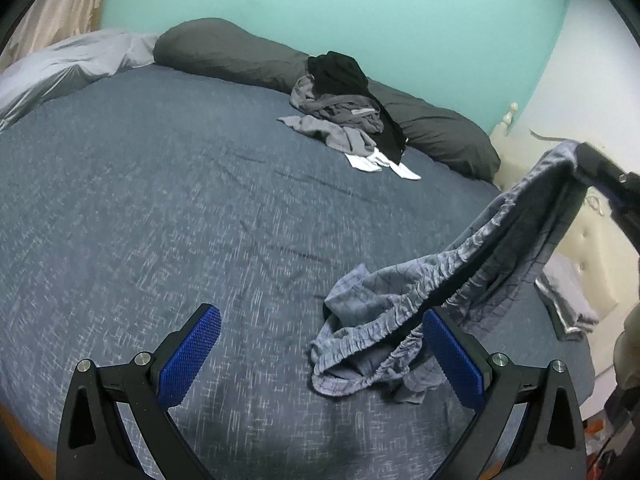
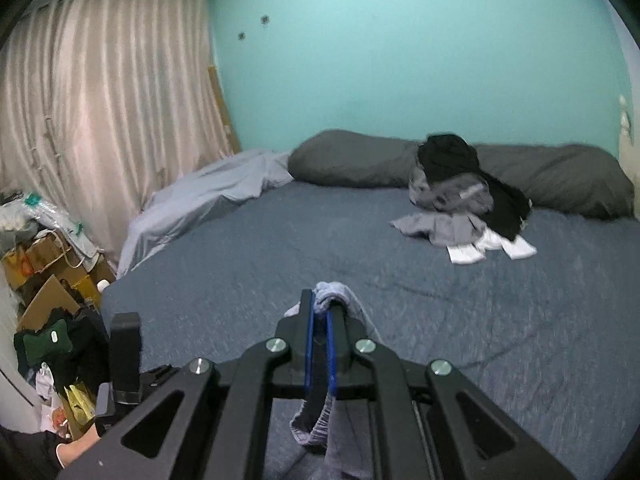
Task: Fold clothes
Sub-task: 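Carry the plaid shorts with the right gripper and lay them on the bed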
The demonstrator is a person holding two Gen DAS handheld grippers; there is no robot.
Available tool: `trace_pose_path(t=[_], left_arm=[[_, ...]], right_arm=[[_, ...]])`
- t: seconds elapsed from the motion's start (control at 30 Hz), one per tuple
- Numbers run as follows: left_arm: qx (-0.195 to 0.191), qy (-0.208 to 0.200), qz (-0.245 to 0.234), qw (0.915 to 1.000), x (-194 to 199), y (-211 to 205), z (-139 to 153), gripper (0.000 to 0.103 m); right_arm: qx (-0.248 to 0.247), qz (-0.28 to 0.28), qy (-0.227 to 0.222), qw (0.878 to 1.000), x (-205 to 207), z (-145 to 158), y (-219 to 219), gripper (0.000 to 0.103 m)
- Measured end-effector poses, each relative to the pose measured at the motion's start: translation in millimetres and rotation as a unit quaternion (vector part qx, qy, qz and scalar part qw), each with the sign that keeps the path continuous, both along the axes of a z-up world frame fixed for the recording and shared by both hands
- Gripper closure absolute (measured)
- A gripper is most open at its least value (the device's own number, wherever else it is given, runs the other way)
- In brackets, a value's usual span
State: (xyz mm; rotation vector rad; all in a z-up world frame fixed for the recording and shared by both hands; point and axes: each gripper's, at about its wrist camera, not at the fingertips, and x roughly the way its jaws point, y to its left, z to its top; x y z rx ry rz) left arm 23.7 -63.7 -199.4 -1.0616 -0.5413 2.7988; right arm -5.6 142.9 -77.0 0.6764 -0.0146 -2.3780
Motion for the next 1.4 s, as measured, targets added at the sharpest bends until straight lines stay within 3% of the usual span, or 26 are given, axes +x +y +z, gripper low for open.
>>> trace_pose_path(t=[0.17, 0.43, 0.63, 0.87, 1.1, 1.23, 1.4], left_arm=[[-0.009, -0.012, -0.007, 0.9999, -11, 0, -21, 0.000], [-0.010, -0.027, -0.024, 0.9993, -46, 4, -51, 0.000], [-0.017, -0.024, -0.046, 0.9985, -63, 19, -63, 0.000], [-0.026, -0.022, -0.071, 0.9969, -82, 35, -77, 0.000], [-0.039, -0.022, -0.070, 0.9965, -94, 39, -81, 0.000], [-0.047, -0.022, -0.070, 0.9962, -101, 41, -84, 0.000], [-0.040, -0.023, -0.083, 0.9955, -111, 47, -85, 0.000]], right_arm=[[-0.001, -0.029, -0.028, 0.999, -25, -33, 11, 0.098], [-0.066, -0.072, -0.073, 0.993, -74, -92, 42, 0.098], [-0.087, -0.096, -0.104, 0.986, -92, -139, 63, 0.098], [-0.144, -0.133, -0.169, 0.966, -100, -193, 92, 0.095], [-0.168, -0.154, -0.187, 0.956, -102, -206, 109, 0.094], [-0.158, -0.164, -0.194, 0.954, -103, -206, 113, 0.073], [-0.156, -0.176, -0.213, 0.948, -104, -210, 118, 0.072]])
